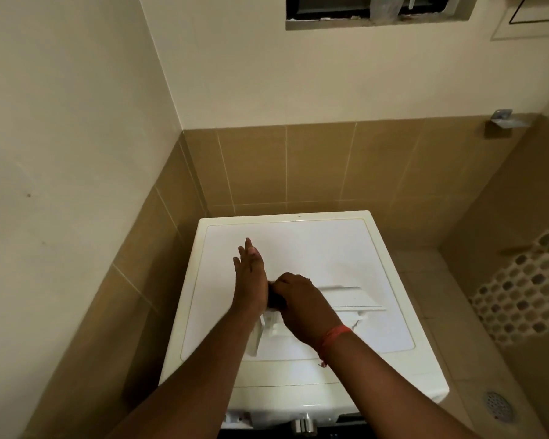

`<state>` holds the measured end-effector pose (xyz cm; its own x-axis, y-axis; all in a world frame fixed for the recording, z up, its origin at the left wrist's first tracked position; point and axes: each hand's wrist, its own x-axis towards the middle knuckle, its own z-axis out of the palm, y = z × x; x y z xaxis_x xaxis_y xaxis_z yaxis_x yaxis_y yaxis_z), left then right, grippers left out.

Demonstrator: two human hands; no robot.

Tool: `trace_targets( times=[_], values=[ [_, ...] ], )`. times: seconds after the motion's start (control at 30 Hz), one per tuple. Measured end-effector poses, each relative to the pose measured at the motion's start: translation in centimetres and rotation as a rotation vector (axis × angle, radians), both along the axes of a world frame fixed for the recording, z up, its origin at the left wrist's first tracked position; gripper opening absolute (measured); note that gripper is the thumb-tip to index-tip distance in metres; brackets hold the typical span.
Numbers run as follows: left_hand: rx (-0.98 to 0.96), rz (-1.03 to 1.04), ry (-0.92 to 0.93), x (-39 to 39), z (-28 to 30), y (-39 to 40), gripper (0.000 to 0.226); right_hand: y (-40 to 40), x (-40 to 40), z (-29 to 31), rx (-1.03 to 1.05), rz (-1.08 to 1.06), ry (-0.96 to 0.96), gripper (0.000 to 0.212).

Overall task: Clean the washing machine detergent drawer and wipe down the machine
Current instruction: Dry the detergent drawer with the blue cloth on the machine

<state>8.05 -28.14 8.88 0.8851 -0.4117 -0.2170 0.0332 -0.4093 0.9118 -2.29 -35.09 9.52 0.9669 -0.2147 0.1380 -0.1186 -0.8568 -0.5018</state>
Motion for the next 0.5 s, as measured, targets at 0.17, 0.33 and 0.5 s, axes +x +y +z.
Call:
trace_targets(
  times=[0.17, 0.33, 0.5],
  values=[
    [0.038, -0.019, 0.035, 0.1, 0.0, -0.1, 0.063, -0.4, 2.6, 1.3, -0.002, -0.07, 0.0, 0.013],
    [0.111, -0.007, 0.026, 0.5, -0.4, 0.0, 0.06, -0.1, 1.1, 1.0, -0.078, 0.01, 0.043, 0.017],
    [0.129, -0.014, 0.023, 0.6, -0.4, -0.2, 0.059, -0.6, 1.9, 1.6, -0.134, 0.04, 0.12, 0.017]
  ],
)
